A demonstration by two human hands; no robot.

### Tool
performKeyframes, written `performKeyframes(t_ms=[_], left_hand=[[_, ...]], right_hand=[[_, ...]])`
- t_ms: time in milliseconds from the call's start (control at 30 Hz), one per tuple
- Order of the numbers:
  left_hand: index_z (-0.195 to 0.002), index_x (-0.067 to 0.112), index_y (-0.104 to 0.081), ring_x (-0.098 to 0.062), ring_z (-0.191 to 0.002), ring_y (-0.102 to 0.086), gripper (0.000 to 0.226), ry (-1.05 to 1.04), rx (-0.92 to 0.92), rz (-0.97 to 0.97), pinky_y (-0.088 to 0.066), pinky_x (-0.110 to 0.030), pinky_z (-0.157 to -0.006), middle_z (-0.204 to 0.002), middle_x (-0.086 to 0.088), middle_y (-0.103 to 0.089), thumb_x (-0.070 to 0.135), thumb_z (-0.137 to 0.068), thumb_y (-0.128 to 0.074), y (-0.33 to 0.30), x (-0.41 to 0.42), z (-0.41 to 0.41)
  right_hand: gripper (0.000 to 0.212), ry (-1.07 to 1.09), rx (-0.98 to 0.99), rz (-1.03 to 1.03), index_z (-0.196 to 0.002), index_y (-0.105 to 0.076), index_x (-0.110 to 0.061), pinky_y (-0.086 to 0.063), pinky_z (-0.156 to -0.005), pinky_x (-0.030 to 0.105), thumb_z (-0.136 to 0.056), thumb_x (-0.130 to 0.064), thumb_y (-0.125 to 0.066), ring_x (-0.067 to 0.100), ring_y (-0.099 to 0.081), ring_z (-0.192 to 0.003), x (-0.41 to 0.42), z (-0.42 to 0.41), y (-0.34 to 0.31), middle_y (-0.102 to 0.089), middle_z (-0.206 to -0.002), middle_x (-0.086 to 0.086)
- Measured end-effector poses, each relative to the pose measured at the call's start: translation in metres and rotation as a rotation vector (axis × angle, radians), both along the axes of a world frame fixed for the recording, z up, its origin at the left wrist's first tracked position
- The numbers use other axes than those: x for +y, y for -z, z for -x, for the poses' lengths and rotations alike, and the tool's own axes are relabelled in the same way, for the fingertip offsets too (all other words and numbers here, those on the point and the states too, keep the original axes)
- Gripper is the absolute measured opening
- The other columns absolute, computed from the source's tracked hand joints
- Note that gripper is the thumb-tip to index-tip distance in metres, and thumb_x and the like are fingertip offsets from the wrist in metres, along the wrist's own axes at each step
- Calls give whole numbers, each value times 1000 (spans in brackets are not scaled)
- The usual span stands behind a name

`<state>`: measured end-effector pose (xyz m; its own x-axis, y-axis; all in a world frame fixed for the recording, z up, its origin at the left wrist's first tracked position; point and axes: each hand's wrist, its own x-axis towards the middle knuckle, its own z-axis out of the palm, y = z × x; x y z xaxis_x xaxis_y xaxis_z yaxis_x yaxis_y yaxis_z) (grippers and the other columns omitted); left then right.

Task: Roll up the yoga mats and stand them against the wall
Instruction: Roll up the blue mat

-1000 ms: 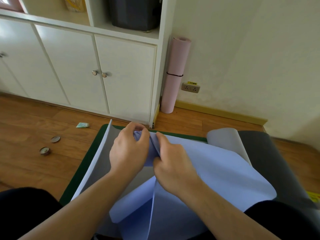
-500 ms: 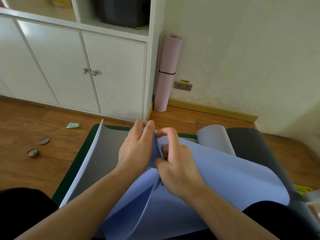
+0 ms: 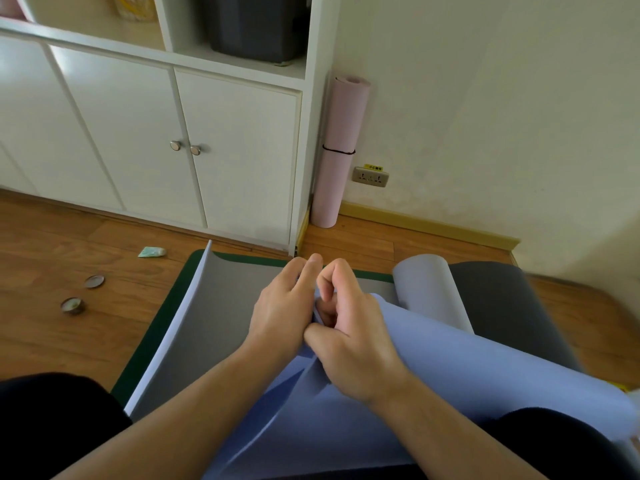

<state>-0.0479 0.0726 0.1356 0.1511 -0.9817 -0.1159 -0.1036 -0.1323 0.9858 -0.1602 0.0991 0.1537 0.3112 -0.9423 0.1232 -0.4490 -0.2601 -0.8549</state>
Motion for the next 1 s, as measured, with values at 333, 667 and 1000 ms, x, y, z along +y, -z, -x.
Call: performKeyframes(t_ms=[333, 667, 1000], left_hand=[[-77, 36, -63, -20, -76, -60, 16, 162, 162, -116, -53, -52, -83, -75, 5, -63, 52, -77, -66, -2, -2, -6], [-104, 30, -62, -16, -91, -67, 13, 74, -211, -32, -57, -51, -91, -102, 4, -68, 40, -98, -57, -16, -10, -13], [-92, 33, -64, -30, -96, -66, 34, -15, 5, -66, -54, -62, -95, -98, -4, -67, 60, -91, -43, -21, -3, -9]], right_hand=[[45, 18, -1, -43, -88, -40, -25, -44, -62, 13, -86, 6, -72, 9, -55, -67, 2, -2, -11, -50, -73, -10], [43, 183, 450, 129, -106, -38, -30, -59, -67, 28, -81, -47, -68, 12, -63, -70, 10, -3, -25, -55, -76, -15], [29, -43, 367, 76, -74, -54, -29, -54, -58, 27, -98, -16, -63, 16, -64, -66, -3, 3, -21, -58, -67, -10]])
